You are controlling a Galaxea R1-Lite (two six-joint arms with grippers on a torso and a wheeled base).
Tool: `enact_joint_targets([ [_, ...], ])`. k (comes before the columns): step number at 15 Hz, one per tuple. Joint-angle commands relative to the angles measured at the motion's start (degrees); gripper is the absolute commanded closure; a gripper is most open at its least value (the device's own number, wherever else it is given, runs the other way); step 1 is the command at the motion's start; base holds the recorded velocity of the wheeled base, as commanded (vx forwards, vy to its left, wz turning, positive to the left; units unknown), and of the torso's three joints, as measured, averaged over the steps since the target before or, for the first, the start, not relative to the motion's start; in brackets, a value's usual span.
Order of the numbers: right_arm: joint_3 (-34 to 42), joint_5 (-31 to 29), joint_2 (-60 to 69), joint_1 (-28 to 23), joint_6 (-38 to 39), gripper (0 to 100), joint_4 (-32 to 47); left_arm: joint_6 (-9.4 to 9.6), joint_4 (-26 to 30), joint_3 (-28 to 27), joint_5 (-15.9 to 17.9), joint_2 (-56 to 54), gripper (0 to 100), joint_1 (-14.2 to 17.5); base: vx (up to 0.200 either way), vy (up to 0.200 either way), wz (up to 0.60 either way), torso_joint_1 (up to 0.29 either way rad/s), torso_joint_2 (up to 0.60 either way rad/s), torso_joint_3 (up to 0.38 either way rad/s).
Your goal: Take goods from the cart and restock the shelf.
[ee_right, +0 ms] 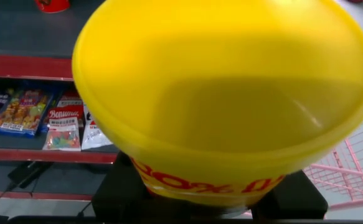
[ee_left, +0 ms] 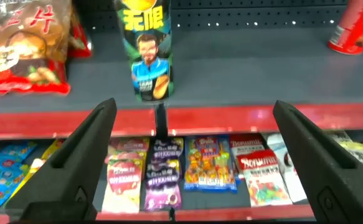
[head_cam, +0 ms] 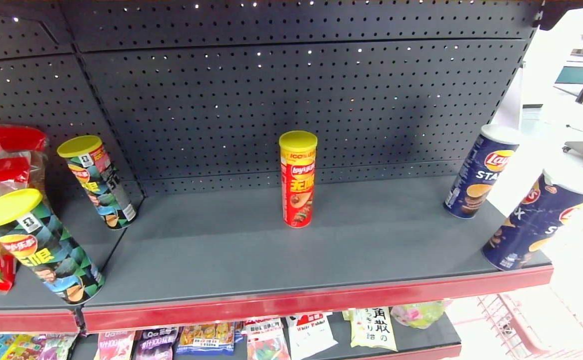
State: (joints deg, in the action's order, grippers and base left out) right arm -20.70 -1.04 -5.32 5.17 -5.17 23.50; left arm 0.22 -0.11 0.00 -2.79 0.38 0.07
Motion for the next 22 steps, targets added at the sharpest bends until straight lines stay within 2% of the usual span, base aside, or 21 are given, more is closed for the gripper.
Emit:
enact_joint_targets([
  [1, 0.05, -0.02, -0.13, 0.02, -0.02, 100, -0.04, 0.04, 0.02, 0.0, -0.02, -0.03, 0, 0.01, 0.0, 0.0, 0.0, 0.0, 0.0, 0.0],
  [8, 1.01, -0.02, -0.13, 0.02, -0.1, 100, -0.04, -0.04, 0.02, 0.0, -0.02, 0.24, 0, 0.01, 0.0, 0.0, 0.0, 0.0, 0.0, 0.0],
  [9, 1.01, -0.02, -0.13, 0.02, -0.1, 100, -0.04, 0.04, 0.02, 0.0, 0.59, 0.59, 0, -0.07, 0.0, 0.0, 0.0, 0.0, 0.0, 0.0],
  [10, 1.1, -0.02, -0.13, 0.02, -0.1, 100, -0.04, -0.4, 0.02, -0.09, 3.23, 0.59, 0, -0.16, 0.0, 0.0, 0.0, 0.0, 0.0, 0.0],
  [11, 1.45, -0.02, -0.13, 0.02, -0.1, 100, -0.04, -0.04, 0.02, -0.09, 5.25, 0.5, 0, -0.07, 0.0, 0.0, 0.0, 0.0, 0.0, 0.0],
  [14, 1.72, -0.02, -0.13, 0.02, -0.28, 100, -0.04, 1.45, 0.02, -0.09, 6.13, 0.41, 0, -0.07, 0.0, 0.0, 0.0, 0.0, 0.0, 0.0],
  [16, 1.63, -0.02, -0.13, 0.02, -0.46, 100, -0.04, 0.4, 0.02, -0.09, 6.13, 0.5, 0, -0.07, 0.0, 0.0, 0.0, 0.0, 0.0, 0.0],
  [19, 1.63, -0.11, -0.13, 0.02, -0.46, 100, -0.04, 1.71, -0.59, -0.97, 7.1, 0.59, 0, -0.07, 0.0, 0.0, 0.0, 0.0, 0.0, 0.0],
  [20, 1.63, -0.19, -0.13, 0.02, -0.46, 100, -0.04, -0.83, -0.86, -12.13, 8.33, 12.98, 0, -1.66, 0.0, 0.0, 0.0, 0.0, 0.0, 0.0],
  [21, 1.54, -0.02, -0.13, 0.02, -0.46, 100, -0.04, -6.2, -1.74, -24.52, 7.89, 27.22, 0, -1.66, 0.0, 0.0, 0.0, 0.0, 0.0, 0.0],
  [22, 1.54, 0.42, -0.13, 0.1, -0.46, 100, -0.04, -8.57, -2.44, -32.34, 8.94, 34.08, 0, -2.18, 0.0, 0.0, 0.0, 0.0, 0.0, 0.0],
])
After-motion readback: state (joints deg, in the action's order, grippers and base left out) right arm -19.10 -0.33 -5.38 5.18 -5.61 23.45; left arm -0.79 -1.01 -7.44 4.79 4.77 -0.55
